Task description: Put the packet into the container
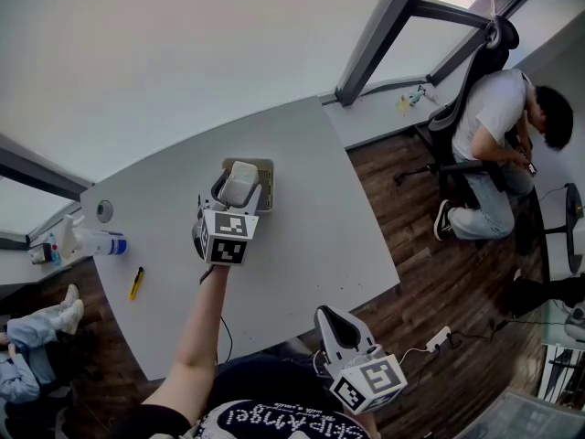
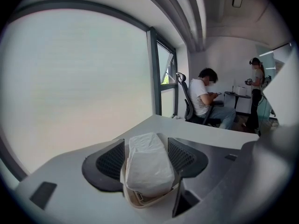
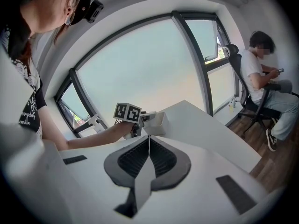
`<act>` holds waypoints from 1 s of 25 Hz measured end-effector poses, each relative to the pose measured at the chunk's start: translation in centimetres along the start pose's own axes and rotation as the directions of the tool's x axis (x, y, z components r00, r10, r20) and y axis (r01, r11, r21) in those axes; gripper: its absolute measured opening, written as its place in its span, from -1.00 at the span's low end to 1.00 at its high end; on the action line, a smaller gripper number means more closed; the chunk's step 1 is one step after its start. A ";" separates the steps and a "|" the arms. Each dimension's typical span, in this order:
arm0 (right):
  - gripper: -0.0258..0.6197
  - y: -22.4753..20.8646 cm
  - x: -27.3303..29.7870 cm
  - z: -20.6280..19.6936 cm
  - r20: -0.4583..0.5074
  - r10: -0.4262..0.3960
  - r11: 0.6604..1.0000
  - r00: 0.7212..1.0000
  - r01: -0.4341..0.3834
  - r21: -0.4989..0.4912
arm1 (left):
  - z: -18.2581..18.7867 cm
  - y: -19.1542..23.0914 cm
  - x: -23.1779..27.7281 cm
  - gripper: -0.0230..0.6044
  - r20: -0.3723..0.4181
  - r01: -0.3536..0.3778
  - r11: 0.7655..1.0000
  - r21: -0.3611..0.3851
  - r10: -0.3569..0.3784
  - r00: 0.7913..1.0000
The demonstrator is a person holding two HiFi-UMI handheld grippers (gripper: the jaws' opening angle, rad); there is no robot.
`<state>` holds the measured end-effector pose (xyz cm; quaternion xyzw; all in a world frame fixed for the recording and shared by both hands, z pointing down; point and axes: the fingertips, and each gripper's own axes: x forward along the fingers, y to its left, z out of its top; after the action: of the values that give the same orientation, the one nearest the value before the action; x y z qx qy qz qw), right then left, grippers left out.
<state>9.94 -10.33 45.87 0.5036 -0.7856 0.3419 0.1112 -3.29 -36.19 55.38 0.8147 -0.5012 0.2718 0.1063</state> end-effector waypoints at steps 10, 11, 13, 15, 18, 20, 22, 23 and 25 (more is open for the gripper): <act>-0.87 0.6 -0.4 0.4 0.019 0.021 1.000 1.000 -0.021 -0.018 | 1.9 1.3 -2.1 -0.03 0.071 -0.046 0.999 -0.007 0.046 0.996; -0.87 0.7 -0.4 0.4 0.021 0.025 0.999 0.999 -0.024 -0.021 | 2.2 1.5 -2.4 -0.03 0.086 -0.053 0.999 -0.007 0.053 0.995; -0.87 0.8 -0.6 0.4 0.027 0.033 0.999 0.999 -0.032 -0.027 | 2.8 1.8 -3.0 -0.03 0.114 -0.058 0.998 -0.012 0.059 0.992; -0.87 1.0 -0.7 0.5 0.031 0.033 0.999 0.999 -0.032 -0.030 | 3.4 2.0 -3.7 -0.06 0.140 -0.067 0.998 -0.019 0.069 0.988; -0.87 1.2 -0.9 0.6 0.039 0.036 0.999 0.999 -0.035 -0.034 | 4.8 2.6 -5.3 -0.36 0.195 -0.115 0.993 -0.011 0.115 0.974; -0.87 1.4 -1.1 0.7 0.046 0.045 0.998 0.998 -0.043 -0.044 | 5.6 2.8 -6.2 -0.49 0.225 -0.145 0.989 0.001 0.141 0.964; -0.87 1.7 -1.2 0.8 0.052 0.056 0.997 0.997 -0.053 -0.056 | 6.3 3.0 -7.0 -0.58 0.248 -0.157 0.988 -0.002 0.153 0.957; -0.87 1.8 -1.3 0.9 0.055 0.059 0.997 0.997 -0.056 -0.059 | 6.7 3.1 -7.4 -0.60 0.260 -0.160 0.987 -0.006 0.156 0.953; -0.87 2.0 -1.5 1.0 0.058 0.060 0.997 0.996 -0.057 -0.057 | 7.5 3.1 -8.5 -0.64 0.285 -0.164 0.986 -0.010 0.160 0.945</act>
<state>9.08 -9.37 43.54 0.4871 -0.8121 0.3081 0.0914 -6.43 -34.55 44.18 0.8021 -0.5746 0.1629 0.0048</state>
